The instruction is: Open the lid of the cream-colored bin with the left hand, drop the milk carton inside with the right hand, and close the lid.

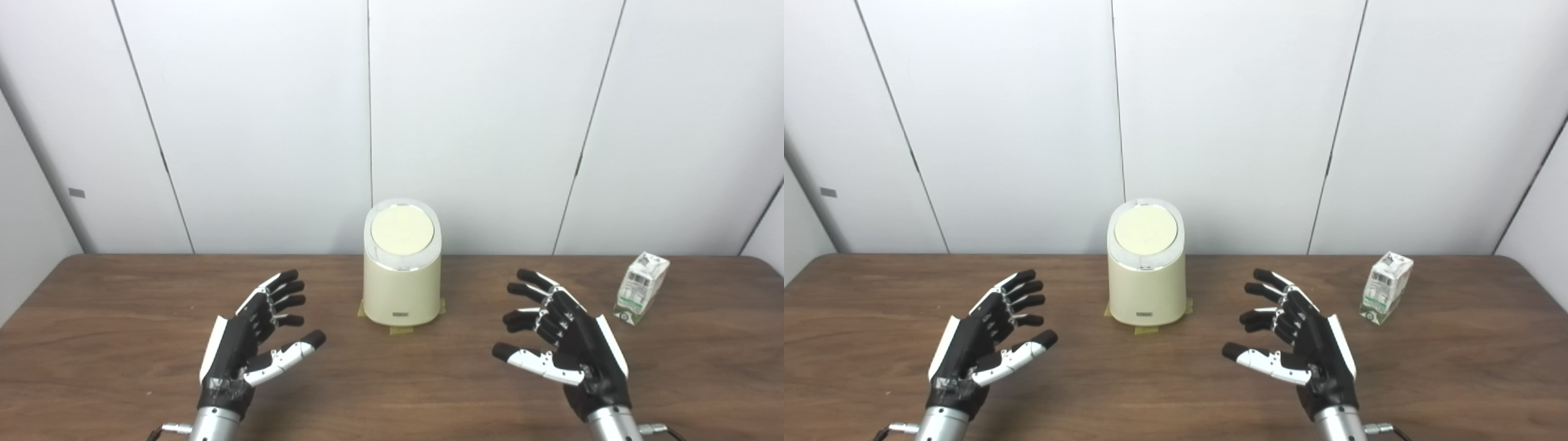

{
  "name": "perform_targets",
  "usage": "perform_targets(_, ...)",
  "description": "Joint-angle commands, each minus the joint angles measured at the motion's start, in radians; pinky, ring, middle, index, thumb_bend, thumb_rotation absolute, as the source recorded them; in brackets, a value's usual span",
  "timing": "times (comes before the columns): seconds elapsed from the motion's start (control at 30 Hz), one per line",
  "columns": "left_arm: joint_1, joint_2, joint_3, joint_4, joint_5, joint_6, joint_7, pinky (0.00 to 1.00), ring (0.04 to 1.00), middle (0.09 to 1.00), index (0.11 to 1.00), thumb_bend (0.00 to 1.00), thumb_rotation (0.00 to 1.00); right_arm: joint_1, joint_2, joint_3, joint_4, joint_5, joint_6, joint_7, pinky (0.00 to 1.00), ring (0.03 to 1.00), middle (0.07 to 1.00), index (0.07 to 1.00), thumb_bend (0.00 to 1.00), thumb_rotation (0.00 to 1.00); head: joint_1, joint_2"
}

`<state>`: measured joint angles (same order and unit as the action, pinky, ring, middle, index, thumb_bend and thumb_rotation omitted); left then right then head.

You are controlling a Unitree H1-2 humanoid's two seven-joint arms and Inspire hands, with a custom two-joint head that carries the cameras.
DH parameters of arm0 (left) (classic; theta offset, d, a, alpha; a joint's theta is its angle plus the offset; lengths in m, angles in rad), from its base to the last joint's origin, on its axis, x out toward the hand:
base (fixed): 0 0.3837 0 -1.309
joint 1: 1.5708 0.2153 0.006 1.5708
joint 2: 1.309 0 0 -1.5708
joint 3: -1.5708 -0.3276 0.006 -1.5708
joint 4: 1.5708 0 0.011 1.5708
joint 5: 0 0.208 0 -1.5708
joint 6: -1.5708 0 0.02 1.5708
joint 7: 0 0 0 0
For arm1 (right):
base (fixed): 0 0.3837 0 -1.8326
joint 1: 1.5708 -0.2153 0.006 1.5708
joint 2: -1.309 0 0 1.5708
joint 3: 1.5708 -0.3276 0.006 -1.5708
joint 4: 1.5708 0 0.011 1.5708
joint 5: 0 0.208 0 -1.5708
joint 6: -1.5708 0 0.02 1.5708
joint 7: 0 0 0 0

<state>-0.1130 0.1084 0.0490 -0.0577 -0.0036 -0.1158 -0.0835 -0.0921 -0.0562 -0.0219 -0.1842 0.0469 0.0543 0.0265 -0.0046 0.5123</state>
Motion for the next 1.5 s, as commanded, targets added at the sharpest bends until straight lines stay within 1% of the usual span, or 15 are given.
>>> perform_targets(0.0,-0.042,0.010,0.000,-0.008,-0.002,-0.026,0.004,0.65,0.773,0.809,0.840,0.76,0.15,-0.040,-0.003,-0.007,-0.006,0.022,-0.053,0.011,0.55,0.550,0.739,0.835,0.73,0.09,-0.001,0.000)
perform_targets(0.1,-0.042,0.010,0.000,-0.007,0.001,-0.027,0.004,0.65,0.771,0.811,0.840,0.77,0.15,-0.039,0.000,-0.009,-0.009,0.029,-0.047,0.012,0.53,0.549,0.742,0.845,0.72,0.09,-0.001,0.002)
perform_targets(0.4,-0.043,0.012,-0.001,-0.007,-0.002,-0.030,0.001,0.66,0.771,0.803,0.839,0.76,0.15,-0.038,0.001,-0.008,-0.011,0.021,-0.042,0.008,0.55,0.554,0.740,0.849,0.73,0.09,-0.001,0.003)
perform_targets(0.53,-0.045,0.012,-0.001,-0.002,0.004,-0.035,0.005,0.65,0.768,0.802,0.840,0.75,0.16,-0.039,0.002,-0.007,-0.005,0.021,-0.045,0.009,0.56,0.553,0.745,0.844,0.72,0.07,0.001,-0.008)
perform_targets(0.6,-0.044,0.006,0.000,0.001,0.006,-0.036,0.011,0.66,0.768,0.805,0.839,0.75,0.20,-0.039,0.004,-0.005,0.006,0.025,-0.059,0.013,0.54,0.552,0.741,0.843,0.72,0.06,0.002,-0.017)
perform_targets(0.67,-0.037,-0.028,0.005,-0.033,0.021,0.010,0.047,0.68,0.786,0.827,0.846,0.77,0.26,-0.039,0.005,-0.003,0.011,0.019,-0.062,0.011,0.53,0.555,0.738,0.842,0.72,0.07,0.000,-0.023)
perform_targets(0.73,-0.043,-0.078,0.003,-0.101,0.063,0.104,0.098,0.72,0.841,0.866,0.872,0.80,0.35,-0.041,0.004,-0.003,0.015,0.015,-0.058,0.008,0.51,0.559,0.739,0.839,0.73,0.08,0.000,-0.024)
perform_targets(0.77,-0.051,-0.094,0.000,-0.123,0.087,0.137,0.118,0.82,0.888,0.893,0.906,0.79,0.40,-0.044,0.004,-0.004,0.020,0.012,-0.058,0.006,0.50,0.559,0.743,0.837,0.73,0.07,0.001,-0.026)
perform_targets(0.8,-0.061,-0.102,-0.006,-0.140,0.122,0.166,0.136,0.88,0.918,0.910,0.927,0.78,0.43,-0.046,0.004,-0.006,0.023,0.011,-0.059,0.005,0.50,0.560,0.746,0.836,0.73,0.06,0.001,-0.026)
perform_targets(0.9,-0.142,-0.109,-0.012,-0.149,0.207,0.284,0.169,0.98,0.973,0.961,0.978,0.79,0.45,-0.054,0.005,-0.007,0.041,0.004,-0.076,0.002,0.51,0.554,0.743,0.834,0.74,0.10,0.008,-0.037)
perform_targets(1.0,-0.246,-0.091,-0.014,-0.110,0.227,0.348,0.164,0.99,0.998,0.996,0.998,0.85,0.40,-0.058,0.004,-0.006,0.052,0.006,-0.100,0.007,0.53,0.550,0.744,0.839,0.72,0.11,0.007,-0.043)
perform_targets(1.1,-0.336,-0.050,-0.029,-0.057,0.230,0.372,0.135,1.00,1.000,1.000,1.000,0.91,0.38,-0.060,0.005,-0.005,0.055,0.005,-0.108,0.007,0.54,0.549,0.740,0.844,0.71,0.12,0.008,-0.045)
perform_targets(1.2,-0.431,-0.010,-0.060,0.009,0.282,0.415,0.138,1.00,1.000,1.000,1.000,0.99,0.41,-0.060,0.007,-0.001,0.052,-0.007,-0.109,0.002,0.53,0.550,0.740,0.840,0.70,0.12,0.011,-0.049)
perform_targets(1.33,-0.503,0.020,-0.098,0.068,0.338,0.436,0.147,1.00,1.000,1.000,1.000,1.00,0.44,-0.060,0.014,0.000,0.052,0.000,-0.121,0.004,0.52,0.548,0.738,0.837,0.70,0.10,0.011,-0.049)
perform_targets(1.47,-0.580,0.054,-0.157,0.131,0.416,0.459,0.136,1.00,1.000,1.000,1.000,1.00,0.49,-0.058,0.023,0.003,0.039,-0.016,-0.110,-0.006,0.51,0.550,0.736,0.832,0.70,0.11,0.009,-0.047)
